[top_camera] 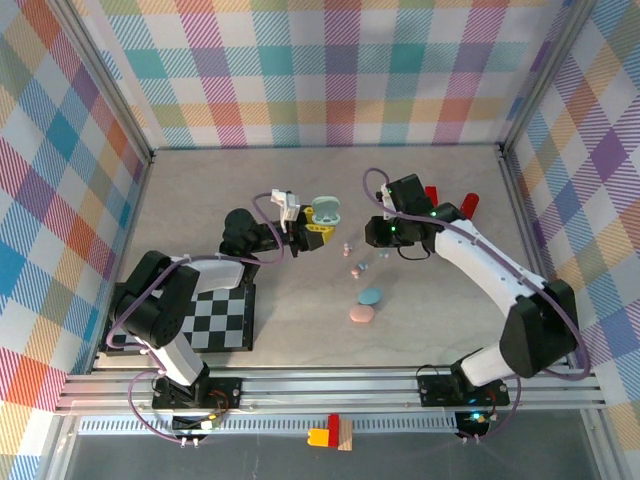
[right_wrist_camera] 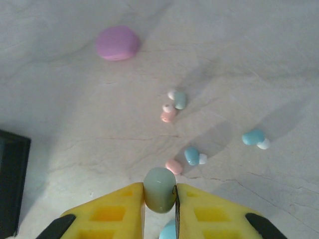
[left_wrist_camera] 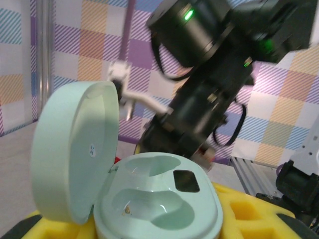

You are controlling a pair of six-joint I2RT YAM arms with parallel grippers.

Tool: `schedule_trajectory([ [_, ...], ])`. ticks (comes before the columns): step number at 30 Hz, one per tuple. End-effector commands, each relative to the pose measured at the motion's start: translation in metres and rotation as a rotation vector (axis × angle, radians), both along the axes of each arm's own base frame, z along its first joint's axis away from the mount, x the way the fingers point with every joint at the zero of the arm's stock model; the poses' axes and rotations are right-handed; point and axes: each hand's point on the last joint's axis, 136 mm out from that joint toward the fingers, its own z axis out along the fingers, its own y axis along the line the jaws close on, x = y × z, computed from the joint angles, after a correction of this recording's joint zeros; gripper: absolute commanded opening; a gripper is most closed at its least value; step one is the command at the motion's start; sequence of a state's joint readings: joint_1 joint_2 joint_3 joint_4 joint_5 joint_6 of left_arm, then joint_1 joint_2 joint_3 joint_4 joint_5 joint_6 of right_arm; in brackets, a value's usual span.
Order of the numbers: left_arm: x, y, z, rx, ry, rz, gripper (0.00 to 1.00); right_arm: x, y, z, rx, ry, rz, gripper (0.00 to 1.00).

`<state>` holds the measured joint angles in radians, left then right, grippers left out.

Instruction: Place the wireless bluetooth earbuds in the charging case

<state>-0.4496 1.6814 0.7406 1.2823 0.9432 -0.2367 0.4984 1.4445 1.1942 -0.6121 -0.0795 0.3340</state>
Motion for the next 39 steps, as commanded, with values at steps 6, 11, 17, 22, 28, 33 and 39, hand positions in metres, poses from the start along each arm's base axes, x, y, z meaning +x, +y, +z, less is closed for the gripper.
schedule_trajectory([
  [6,0.011,0.001,-0.012,0.044,-0.076,0.047,0.30,-0.022,0.036,0.090,-0.032,-0.225,0.240,0.21],
  [11,0.011,0.002,-0.017,0.060,-0.081,0.054,0.30,-0.026,0.058,0.109,-0.070,-0.275,0.318,0.21],
  [17,0.007,0.002,-0.016,0.060,-0.090,0.044,0.30,-0.020,0.073,0.106,-0.138,-0.282,0.357,0.21],
  [22,0.003,0.004,-0.013,0.063,-0.098,0.036,0.30,-0.012,0.073,0.099,-0.176,-0.273,0.347,0.21],
  [28,0.001,0.004,-0.013,0.068,-0.103,0.035,0.30,-0.012,0.072,0.090,-0.204,-0.250,0.359,0.21],
  [33,0.001,0.004,-0.011,0.065,-0.108,0.032,0.30,-0.017,0.073,0.088,-0.205,-0.234,0.381,0.22],
  [39,0.000,0.004,-0.004,0.058,-0.122,0.029,0.30,-0.017,0.078,0.082,-0.212,-0.213,0.422,0.22],
])
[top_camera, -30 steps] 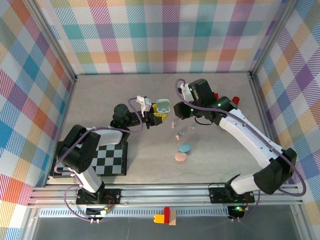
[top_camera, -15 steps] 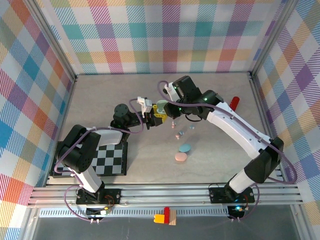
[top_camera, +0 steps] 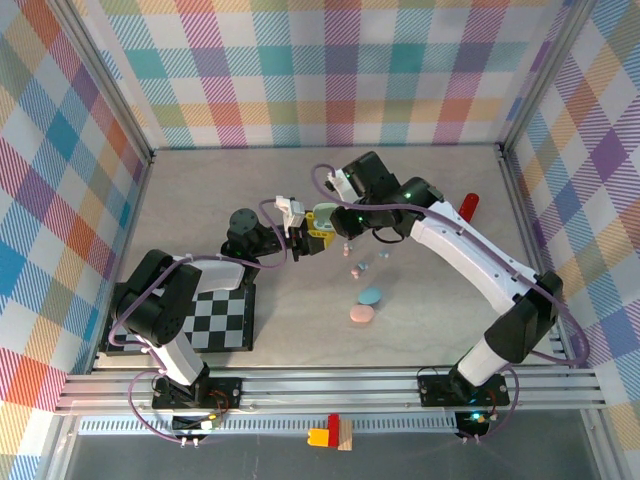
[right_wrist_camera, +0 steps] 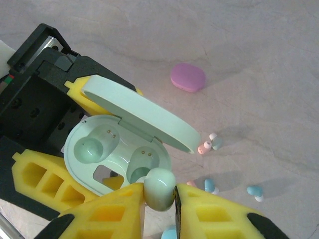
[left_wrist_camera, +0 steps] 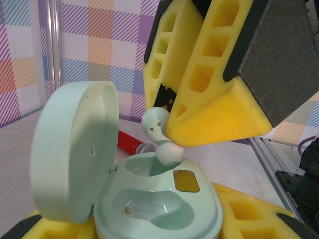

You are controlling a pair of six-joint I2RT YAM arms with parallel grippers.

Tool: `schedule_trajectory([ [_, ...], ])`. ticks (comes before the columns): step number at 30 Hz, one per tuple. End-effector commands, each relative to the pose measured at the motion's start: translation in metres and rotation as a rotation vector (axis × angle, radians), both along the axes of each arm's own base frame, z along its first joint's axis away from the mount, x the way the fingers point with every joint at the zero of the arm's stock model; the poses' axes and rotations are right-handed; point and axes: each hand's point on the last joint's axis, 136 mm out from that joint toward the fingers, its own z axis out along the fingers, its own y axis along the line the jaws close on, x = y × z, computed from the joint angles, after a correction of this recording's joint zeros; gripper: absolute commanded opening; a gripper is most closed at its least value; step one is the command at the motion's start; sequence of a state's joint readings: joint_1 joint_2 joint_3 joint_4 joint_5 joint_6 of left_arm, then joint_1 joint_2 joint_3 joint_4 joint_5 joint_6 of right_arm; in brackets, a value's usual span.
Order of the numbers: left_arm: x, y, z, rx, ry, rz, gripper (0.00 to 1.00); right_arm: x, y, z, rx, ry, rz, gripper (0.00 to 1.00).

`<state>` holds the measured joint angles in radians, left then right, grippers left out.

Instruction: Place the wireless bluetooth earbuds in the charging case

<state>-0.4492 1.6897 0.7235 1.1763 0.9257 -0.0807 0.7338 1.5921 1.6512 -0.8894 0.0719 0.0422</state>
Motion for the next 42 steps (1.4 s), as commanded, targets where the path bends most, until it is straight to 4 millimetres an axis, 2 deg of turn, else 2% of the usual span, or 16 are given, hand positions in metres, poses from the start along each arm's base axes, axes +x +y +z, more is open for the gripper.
schedule_trajectory([
  [1,-0.006,0.004,0.024,-0.023,-0.092,-0.011,0.30,-0.003,0.006,-0.002,-0.020,0.015,0.047,0.22],
  [8,-0.009,0.005,0.028,-0.027,-0.096,-0.013,0.30,0.001,0.010,-0.002,-0.030,0.011,0.061,0.23],
  [14,-0.009,0.005,0.027,-0.028,-0.095,-0.017,0.30,-0.002,0.016,0.010,0.016,0.002,0.080,0.27],
  [17,-0.008,0.005,0.028,-0.028,-0.096,-0.016,0.30,0.000,0.011,0.010,-0.009,-0.005,0.063,0.23],
  [23,-0.008,0.005,0.026,-0.028,-0.093,-0.019,0.30,-0.004,0.003,0.014,-0.041,0.004,0.059,0.23],
  [30,-0.010,0.006,0.026,-0.036,-0.097,-0.018,0.30,-0.006,0.006,0.006,-0.070,0.047,0.082,0.23],
  [36,-0.011,0.006,0.024,-0.034,-0.098,-0.015,0.30,-0.008,0.010,0.006,-0.066,0.071,0.098,0.23],
  [42,-0.011,0.007,0.025,-0.034,-0.101,-0.015,0.30,-0.012,0.006,0.006,-0.101,0.088,0.114,0.23],
])
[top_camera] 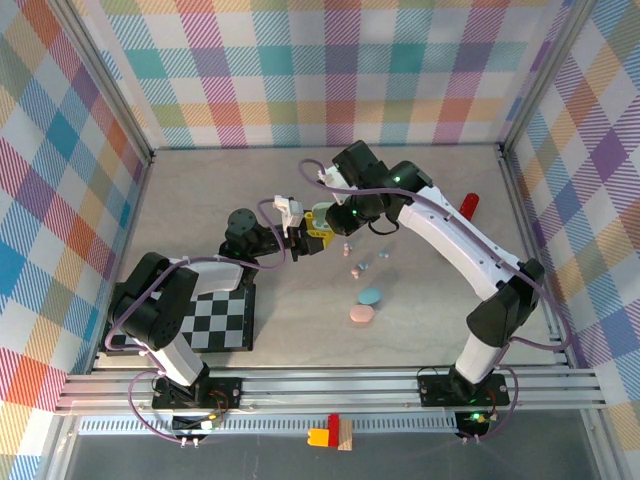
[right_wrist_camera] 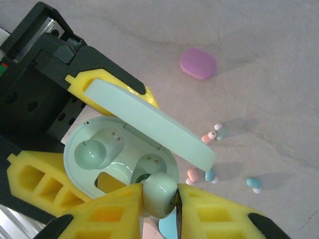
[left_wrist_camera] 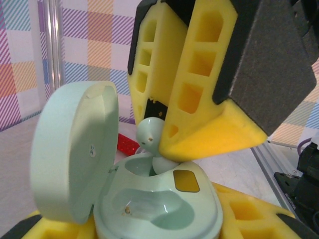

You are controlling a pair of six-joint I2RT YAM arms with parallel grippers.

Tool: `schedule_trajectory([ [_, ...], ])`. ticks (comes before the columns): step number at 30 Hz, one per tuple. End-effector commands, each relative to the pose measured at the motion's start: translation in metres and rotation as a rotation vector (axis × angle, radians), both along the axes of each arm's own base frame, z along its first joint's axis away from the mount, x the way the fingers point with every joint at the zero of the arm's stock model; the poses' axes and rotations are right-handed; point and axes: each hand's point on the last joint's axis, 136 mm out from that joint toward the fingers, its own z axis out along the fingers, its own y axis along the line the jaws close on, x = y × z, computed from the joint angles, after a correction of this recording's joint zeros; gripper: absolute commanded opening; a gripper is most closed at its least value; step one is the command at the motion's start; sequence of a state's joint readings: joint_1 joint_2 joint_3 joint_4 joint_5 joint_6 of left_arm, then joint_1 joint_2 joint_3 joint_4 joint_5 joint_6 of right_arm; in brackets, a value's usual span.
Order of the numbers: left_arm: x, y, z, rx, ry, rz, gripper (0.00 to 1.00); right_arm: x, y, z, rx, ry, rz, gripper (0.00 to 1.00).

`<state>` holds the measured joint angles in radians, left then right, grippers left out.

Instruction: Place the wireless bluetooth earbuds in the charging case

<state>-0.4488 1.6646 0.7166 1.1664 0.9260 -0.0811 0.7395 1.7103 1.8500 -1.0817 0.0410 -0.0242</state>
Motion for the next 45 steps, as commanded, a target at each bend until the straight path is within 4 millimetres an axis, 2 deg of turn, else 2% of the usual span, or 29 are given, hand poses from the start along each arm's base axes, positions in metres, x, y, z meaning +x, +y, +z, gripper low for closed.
schedule_trajectory([
  [1,-0.008,0.005,0.018,-0.029,-0.092,-0.015,0.30,-0.009,-0.001,0.005,-0.020,0.021,0.041,0.23],
  [7,-0.007,0.005,0.017,-0.030,-0.093,-0.014,0.30,-0.008,-0.002,-0.002,-0.060,0.042,0.057,0.23],
  [13,-0.008,0.005,0.017,-0.031,-0.092,-0.013,0.30,-0.002,0.008,-0.002,-0.043,0.048,0.068,0.26],
  [19,-0.007,0.004,0.016,-0.029,-0.089,-0.015,0.30,0.001,0.011,0.011,-0.002,0.014,0.054,0.38],
  [28,-0.006,0.005,0.016,-0.035,-0.086,-0.013,0.30,0.000,0.008,0.029,0.068,-0.029,0.018,0.42],
  [32,-0.006,0.007,0.016,-0.039,-0.088,-0.007,0.30,0.000,0.007,0.043,0.189,-0.039,-0.021,0.47],
  [36,-0.007,0.008,0.018,-0.041,-0.093,-0.007,0.30,0.004,-0.004,0.050,0.315,-0.014,-0.097,0.45],
  [41,-0.008,0.008,0.021,-0.044,-0.099,-0.012,0.30,0.006,-0.008,0.038,0.307,0.028,-0.127,0.41],
  [45,-0.007,0.010,0.023,-0.048,-0.100,0.003,0.30,0.009,-0.014,0.037,0.328,0.020,-0.153,0.41],
])
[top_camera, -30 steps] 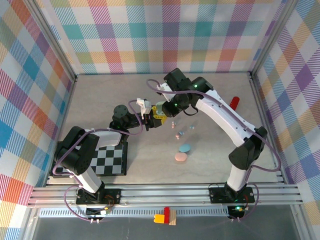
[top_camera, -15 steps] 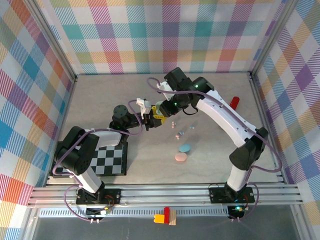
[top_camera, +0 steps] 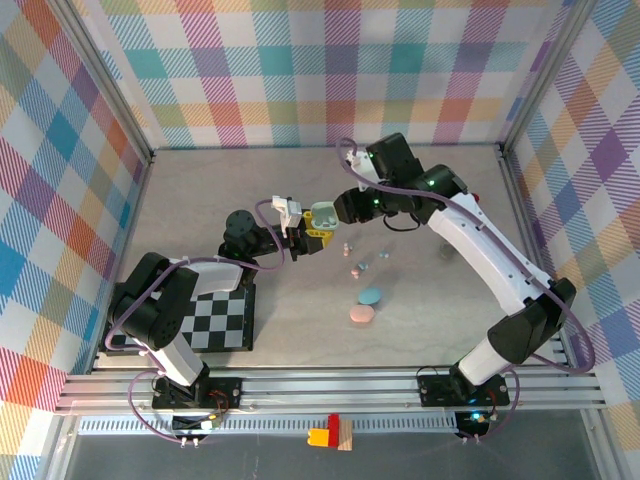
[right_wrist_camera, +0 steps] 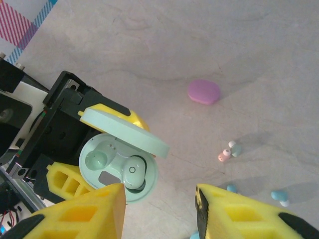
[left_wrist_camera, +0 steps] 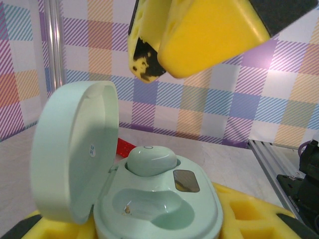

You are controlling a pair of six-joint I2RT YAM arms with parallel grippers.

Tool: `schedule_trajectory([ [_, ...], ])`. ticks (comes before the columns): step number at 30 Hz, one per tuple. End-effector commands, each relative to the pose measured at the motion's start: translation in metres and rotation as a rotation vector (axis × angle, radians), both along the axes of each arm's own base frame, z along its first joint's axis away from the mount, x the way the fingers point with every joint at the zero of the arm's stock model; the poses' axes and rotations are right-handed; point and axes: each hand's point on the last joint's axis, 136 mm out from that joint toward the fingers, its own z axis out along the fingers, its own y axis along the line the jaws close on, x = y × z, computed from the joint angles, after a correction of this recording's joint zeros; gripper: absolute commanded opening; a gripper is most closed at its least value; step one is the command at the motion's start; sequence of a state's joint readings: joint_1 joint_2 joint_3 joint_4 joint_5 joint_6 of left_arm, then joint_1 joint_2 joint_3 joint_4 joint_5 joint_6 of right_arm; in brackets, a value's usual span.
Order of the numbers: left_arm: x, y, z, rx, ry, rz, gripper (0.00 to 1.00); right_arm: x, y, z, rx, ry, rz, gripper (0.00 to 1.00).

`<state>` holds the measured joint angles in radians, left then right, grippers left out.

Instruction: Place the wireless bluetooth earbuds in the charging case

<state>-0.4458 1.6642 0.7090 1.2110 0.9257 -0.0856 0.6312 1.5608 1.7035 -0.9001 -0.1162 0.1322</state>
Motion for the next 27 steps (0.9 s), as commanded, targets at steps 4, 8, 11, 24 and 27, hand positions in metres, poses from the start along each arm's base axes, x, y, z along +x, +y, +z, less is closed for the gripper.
schedule_trajectory([
  [4,0.003,0.016,0.018,-0.047,-0.065,0.045,0.30,0.007,-0.020,0.008,0.170,-0.005,-0.105,0.43],
  [8,0.007,0.026,0.023,-0.061,-0.067,0.073,0.30,0.019,-0.048,-0.006,0.295,0.020,-0.229,0.45],
  [11,0.009,0.034,0.027,-0.065,-0.076,0.091,0.30,0.030,-0.061,-0.031,0.336,0.072,-0.310,0.45],
  [24,0.004,0.038,0.039,-0.068,-0.085,0.089,0.30,0.071,-0.052,-0.187,0.303,0.445,-0.488,0.36],
  [27,0.002,0.038,0.040,-0.055,-0.086,0.091,0.30,0.074,-0.044,-0.211,0.296,0.508,-0.480,0.32],
])
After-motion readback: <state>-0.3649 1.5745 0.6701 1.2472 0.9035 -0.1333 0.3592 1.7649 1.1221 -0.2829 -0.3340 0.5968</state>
